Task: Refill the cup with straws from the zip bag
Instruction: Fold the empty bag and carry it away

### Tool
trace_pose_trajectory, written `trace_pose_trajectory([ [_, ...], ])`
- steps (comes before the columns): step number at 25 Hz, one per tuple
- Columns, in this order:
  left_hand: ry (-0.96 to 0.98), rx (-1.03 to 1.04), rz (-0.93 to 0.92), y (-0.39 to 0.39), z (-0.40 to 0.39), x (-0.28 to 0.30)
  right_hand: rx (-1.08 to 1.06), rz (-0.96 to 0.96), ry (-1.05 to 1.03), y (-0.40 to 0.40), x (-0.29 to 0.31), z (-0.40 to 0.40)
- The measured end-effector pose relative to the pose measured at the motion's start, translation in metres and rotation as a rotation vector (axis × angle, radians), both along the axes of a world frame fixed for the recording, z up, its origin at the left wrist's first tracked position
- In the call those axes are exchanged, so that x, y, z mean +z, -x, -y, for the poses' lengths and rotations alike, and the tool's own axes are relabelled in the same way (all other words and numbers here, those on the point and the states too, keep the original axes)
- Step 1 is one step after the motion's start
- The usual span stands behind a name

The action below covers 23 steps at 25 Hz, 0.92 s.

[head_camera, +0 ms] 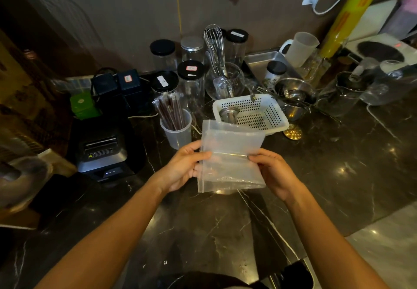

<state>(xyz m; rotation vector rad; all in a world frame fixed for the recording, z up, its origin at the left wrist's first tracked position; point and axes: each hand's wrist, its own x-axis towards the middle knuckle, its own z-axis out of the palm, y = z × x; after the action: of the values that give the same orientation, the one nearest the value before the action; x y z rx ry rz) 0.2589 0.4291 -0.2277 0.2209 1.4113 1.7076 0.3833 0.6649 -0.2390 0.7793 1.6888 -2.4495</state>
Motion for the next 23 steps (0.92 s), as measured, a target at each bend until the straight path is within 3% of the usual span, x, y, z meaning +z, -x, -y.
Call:
trace_pose_trajectory([
  [6, 0.136, -0.032, -0.123, -0.006, -0.005, -0.002, 0.047, 0.002, -0.094, -0.006, 0.007, -0.001],
  [12, 0.153, 0.017, -0.221, -0.007, -0.002, -0.005, 0.042, -0.002, -0.068, -0.009, 0.009, 0.002],
  [17, 0.134, 0.132, -0.278, -0.006, 0.002, -0.003, 0.255, 0.038, -0.110, -0.006, 0.009, 0.004],
  [20, 0.072, 0.180, -0.123, -0.007, 0.005, -0.004, 0.183, 0.027, -0.128, -0.005, 0.009, 0.007],
  [23, 0.058, 0.059, 0.031, -0.011, 0.012, -0.008, 0.123, 0.013, -0.174, -0.005, 0.010, 0.012],
])
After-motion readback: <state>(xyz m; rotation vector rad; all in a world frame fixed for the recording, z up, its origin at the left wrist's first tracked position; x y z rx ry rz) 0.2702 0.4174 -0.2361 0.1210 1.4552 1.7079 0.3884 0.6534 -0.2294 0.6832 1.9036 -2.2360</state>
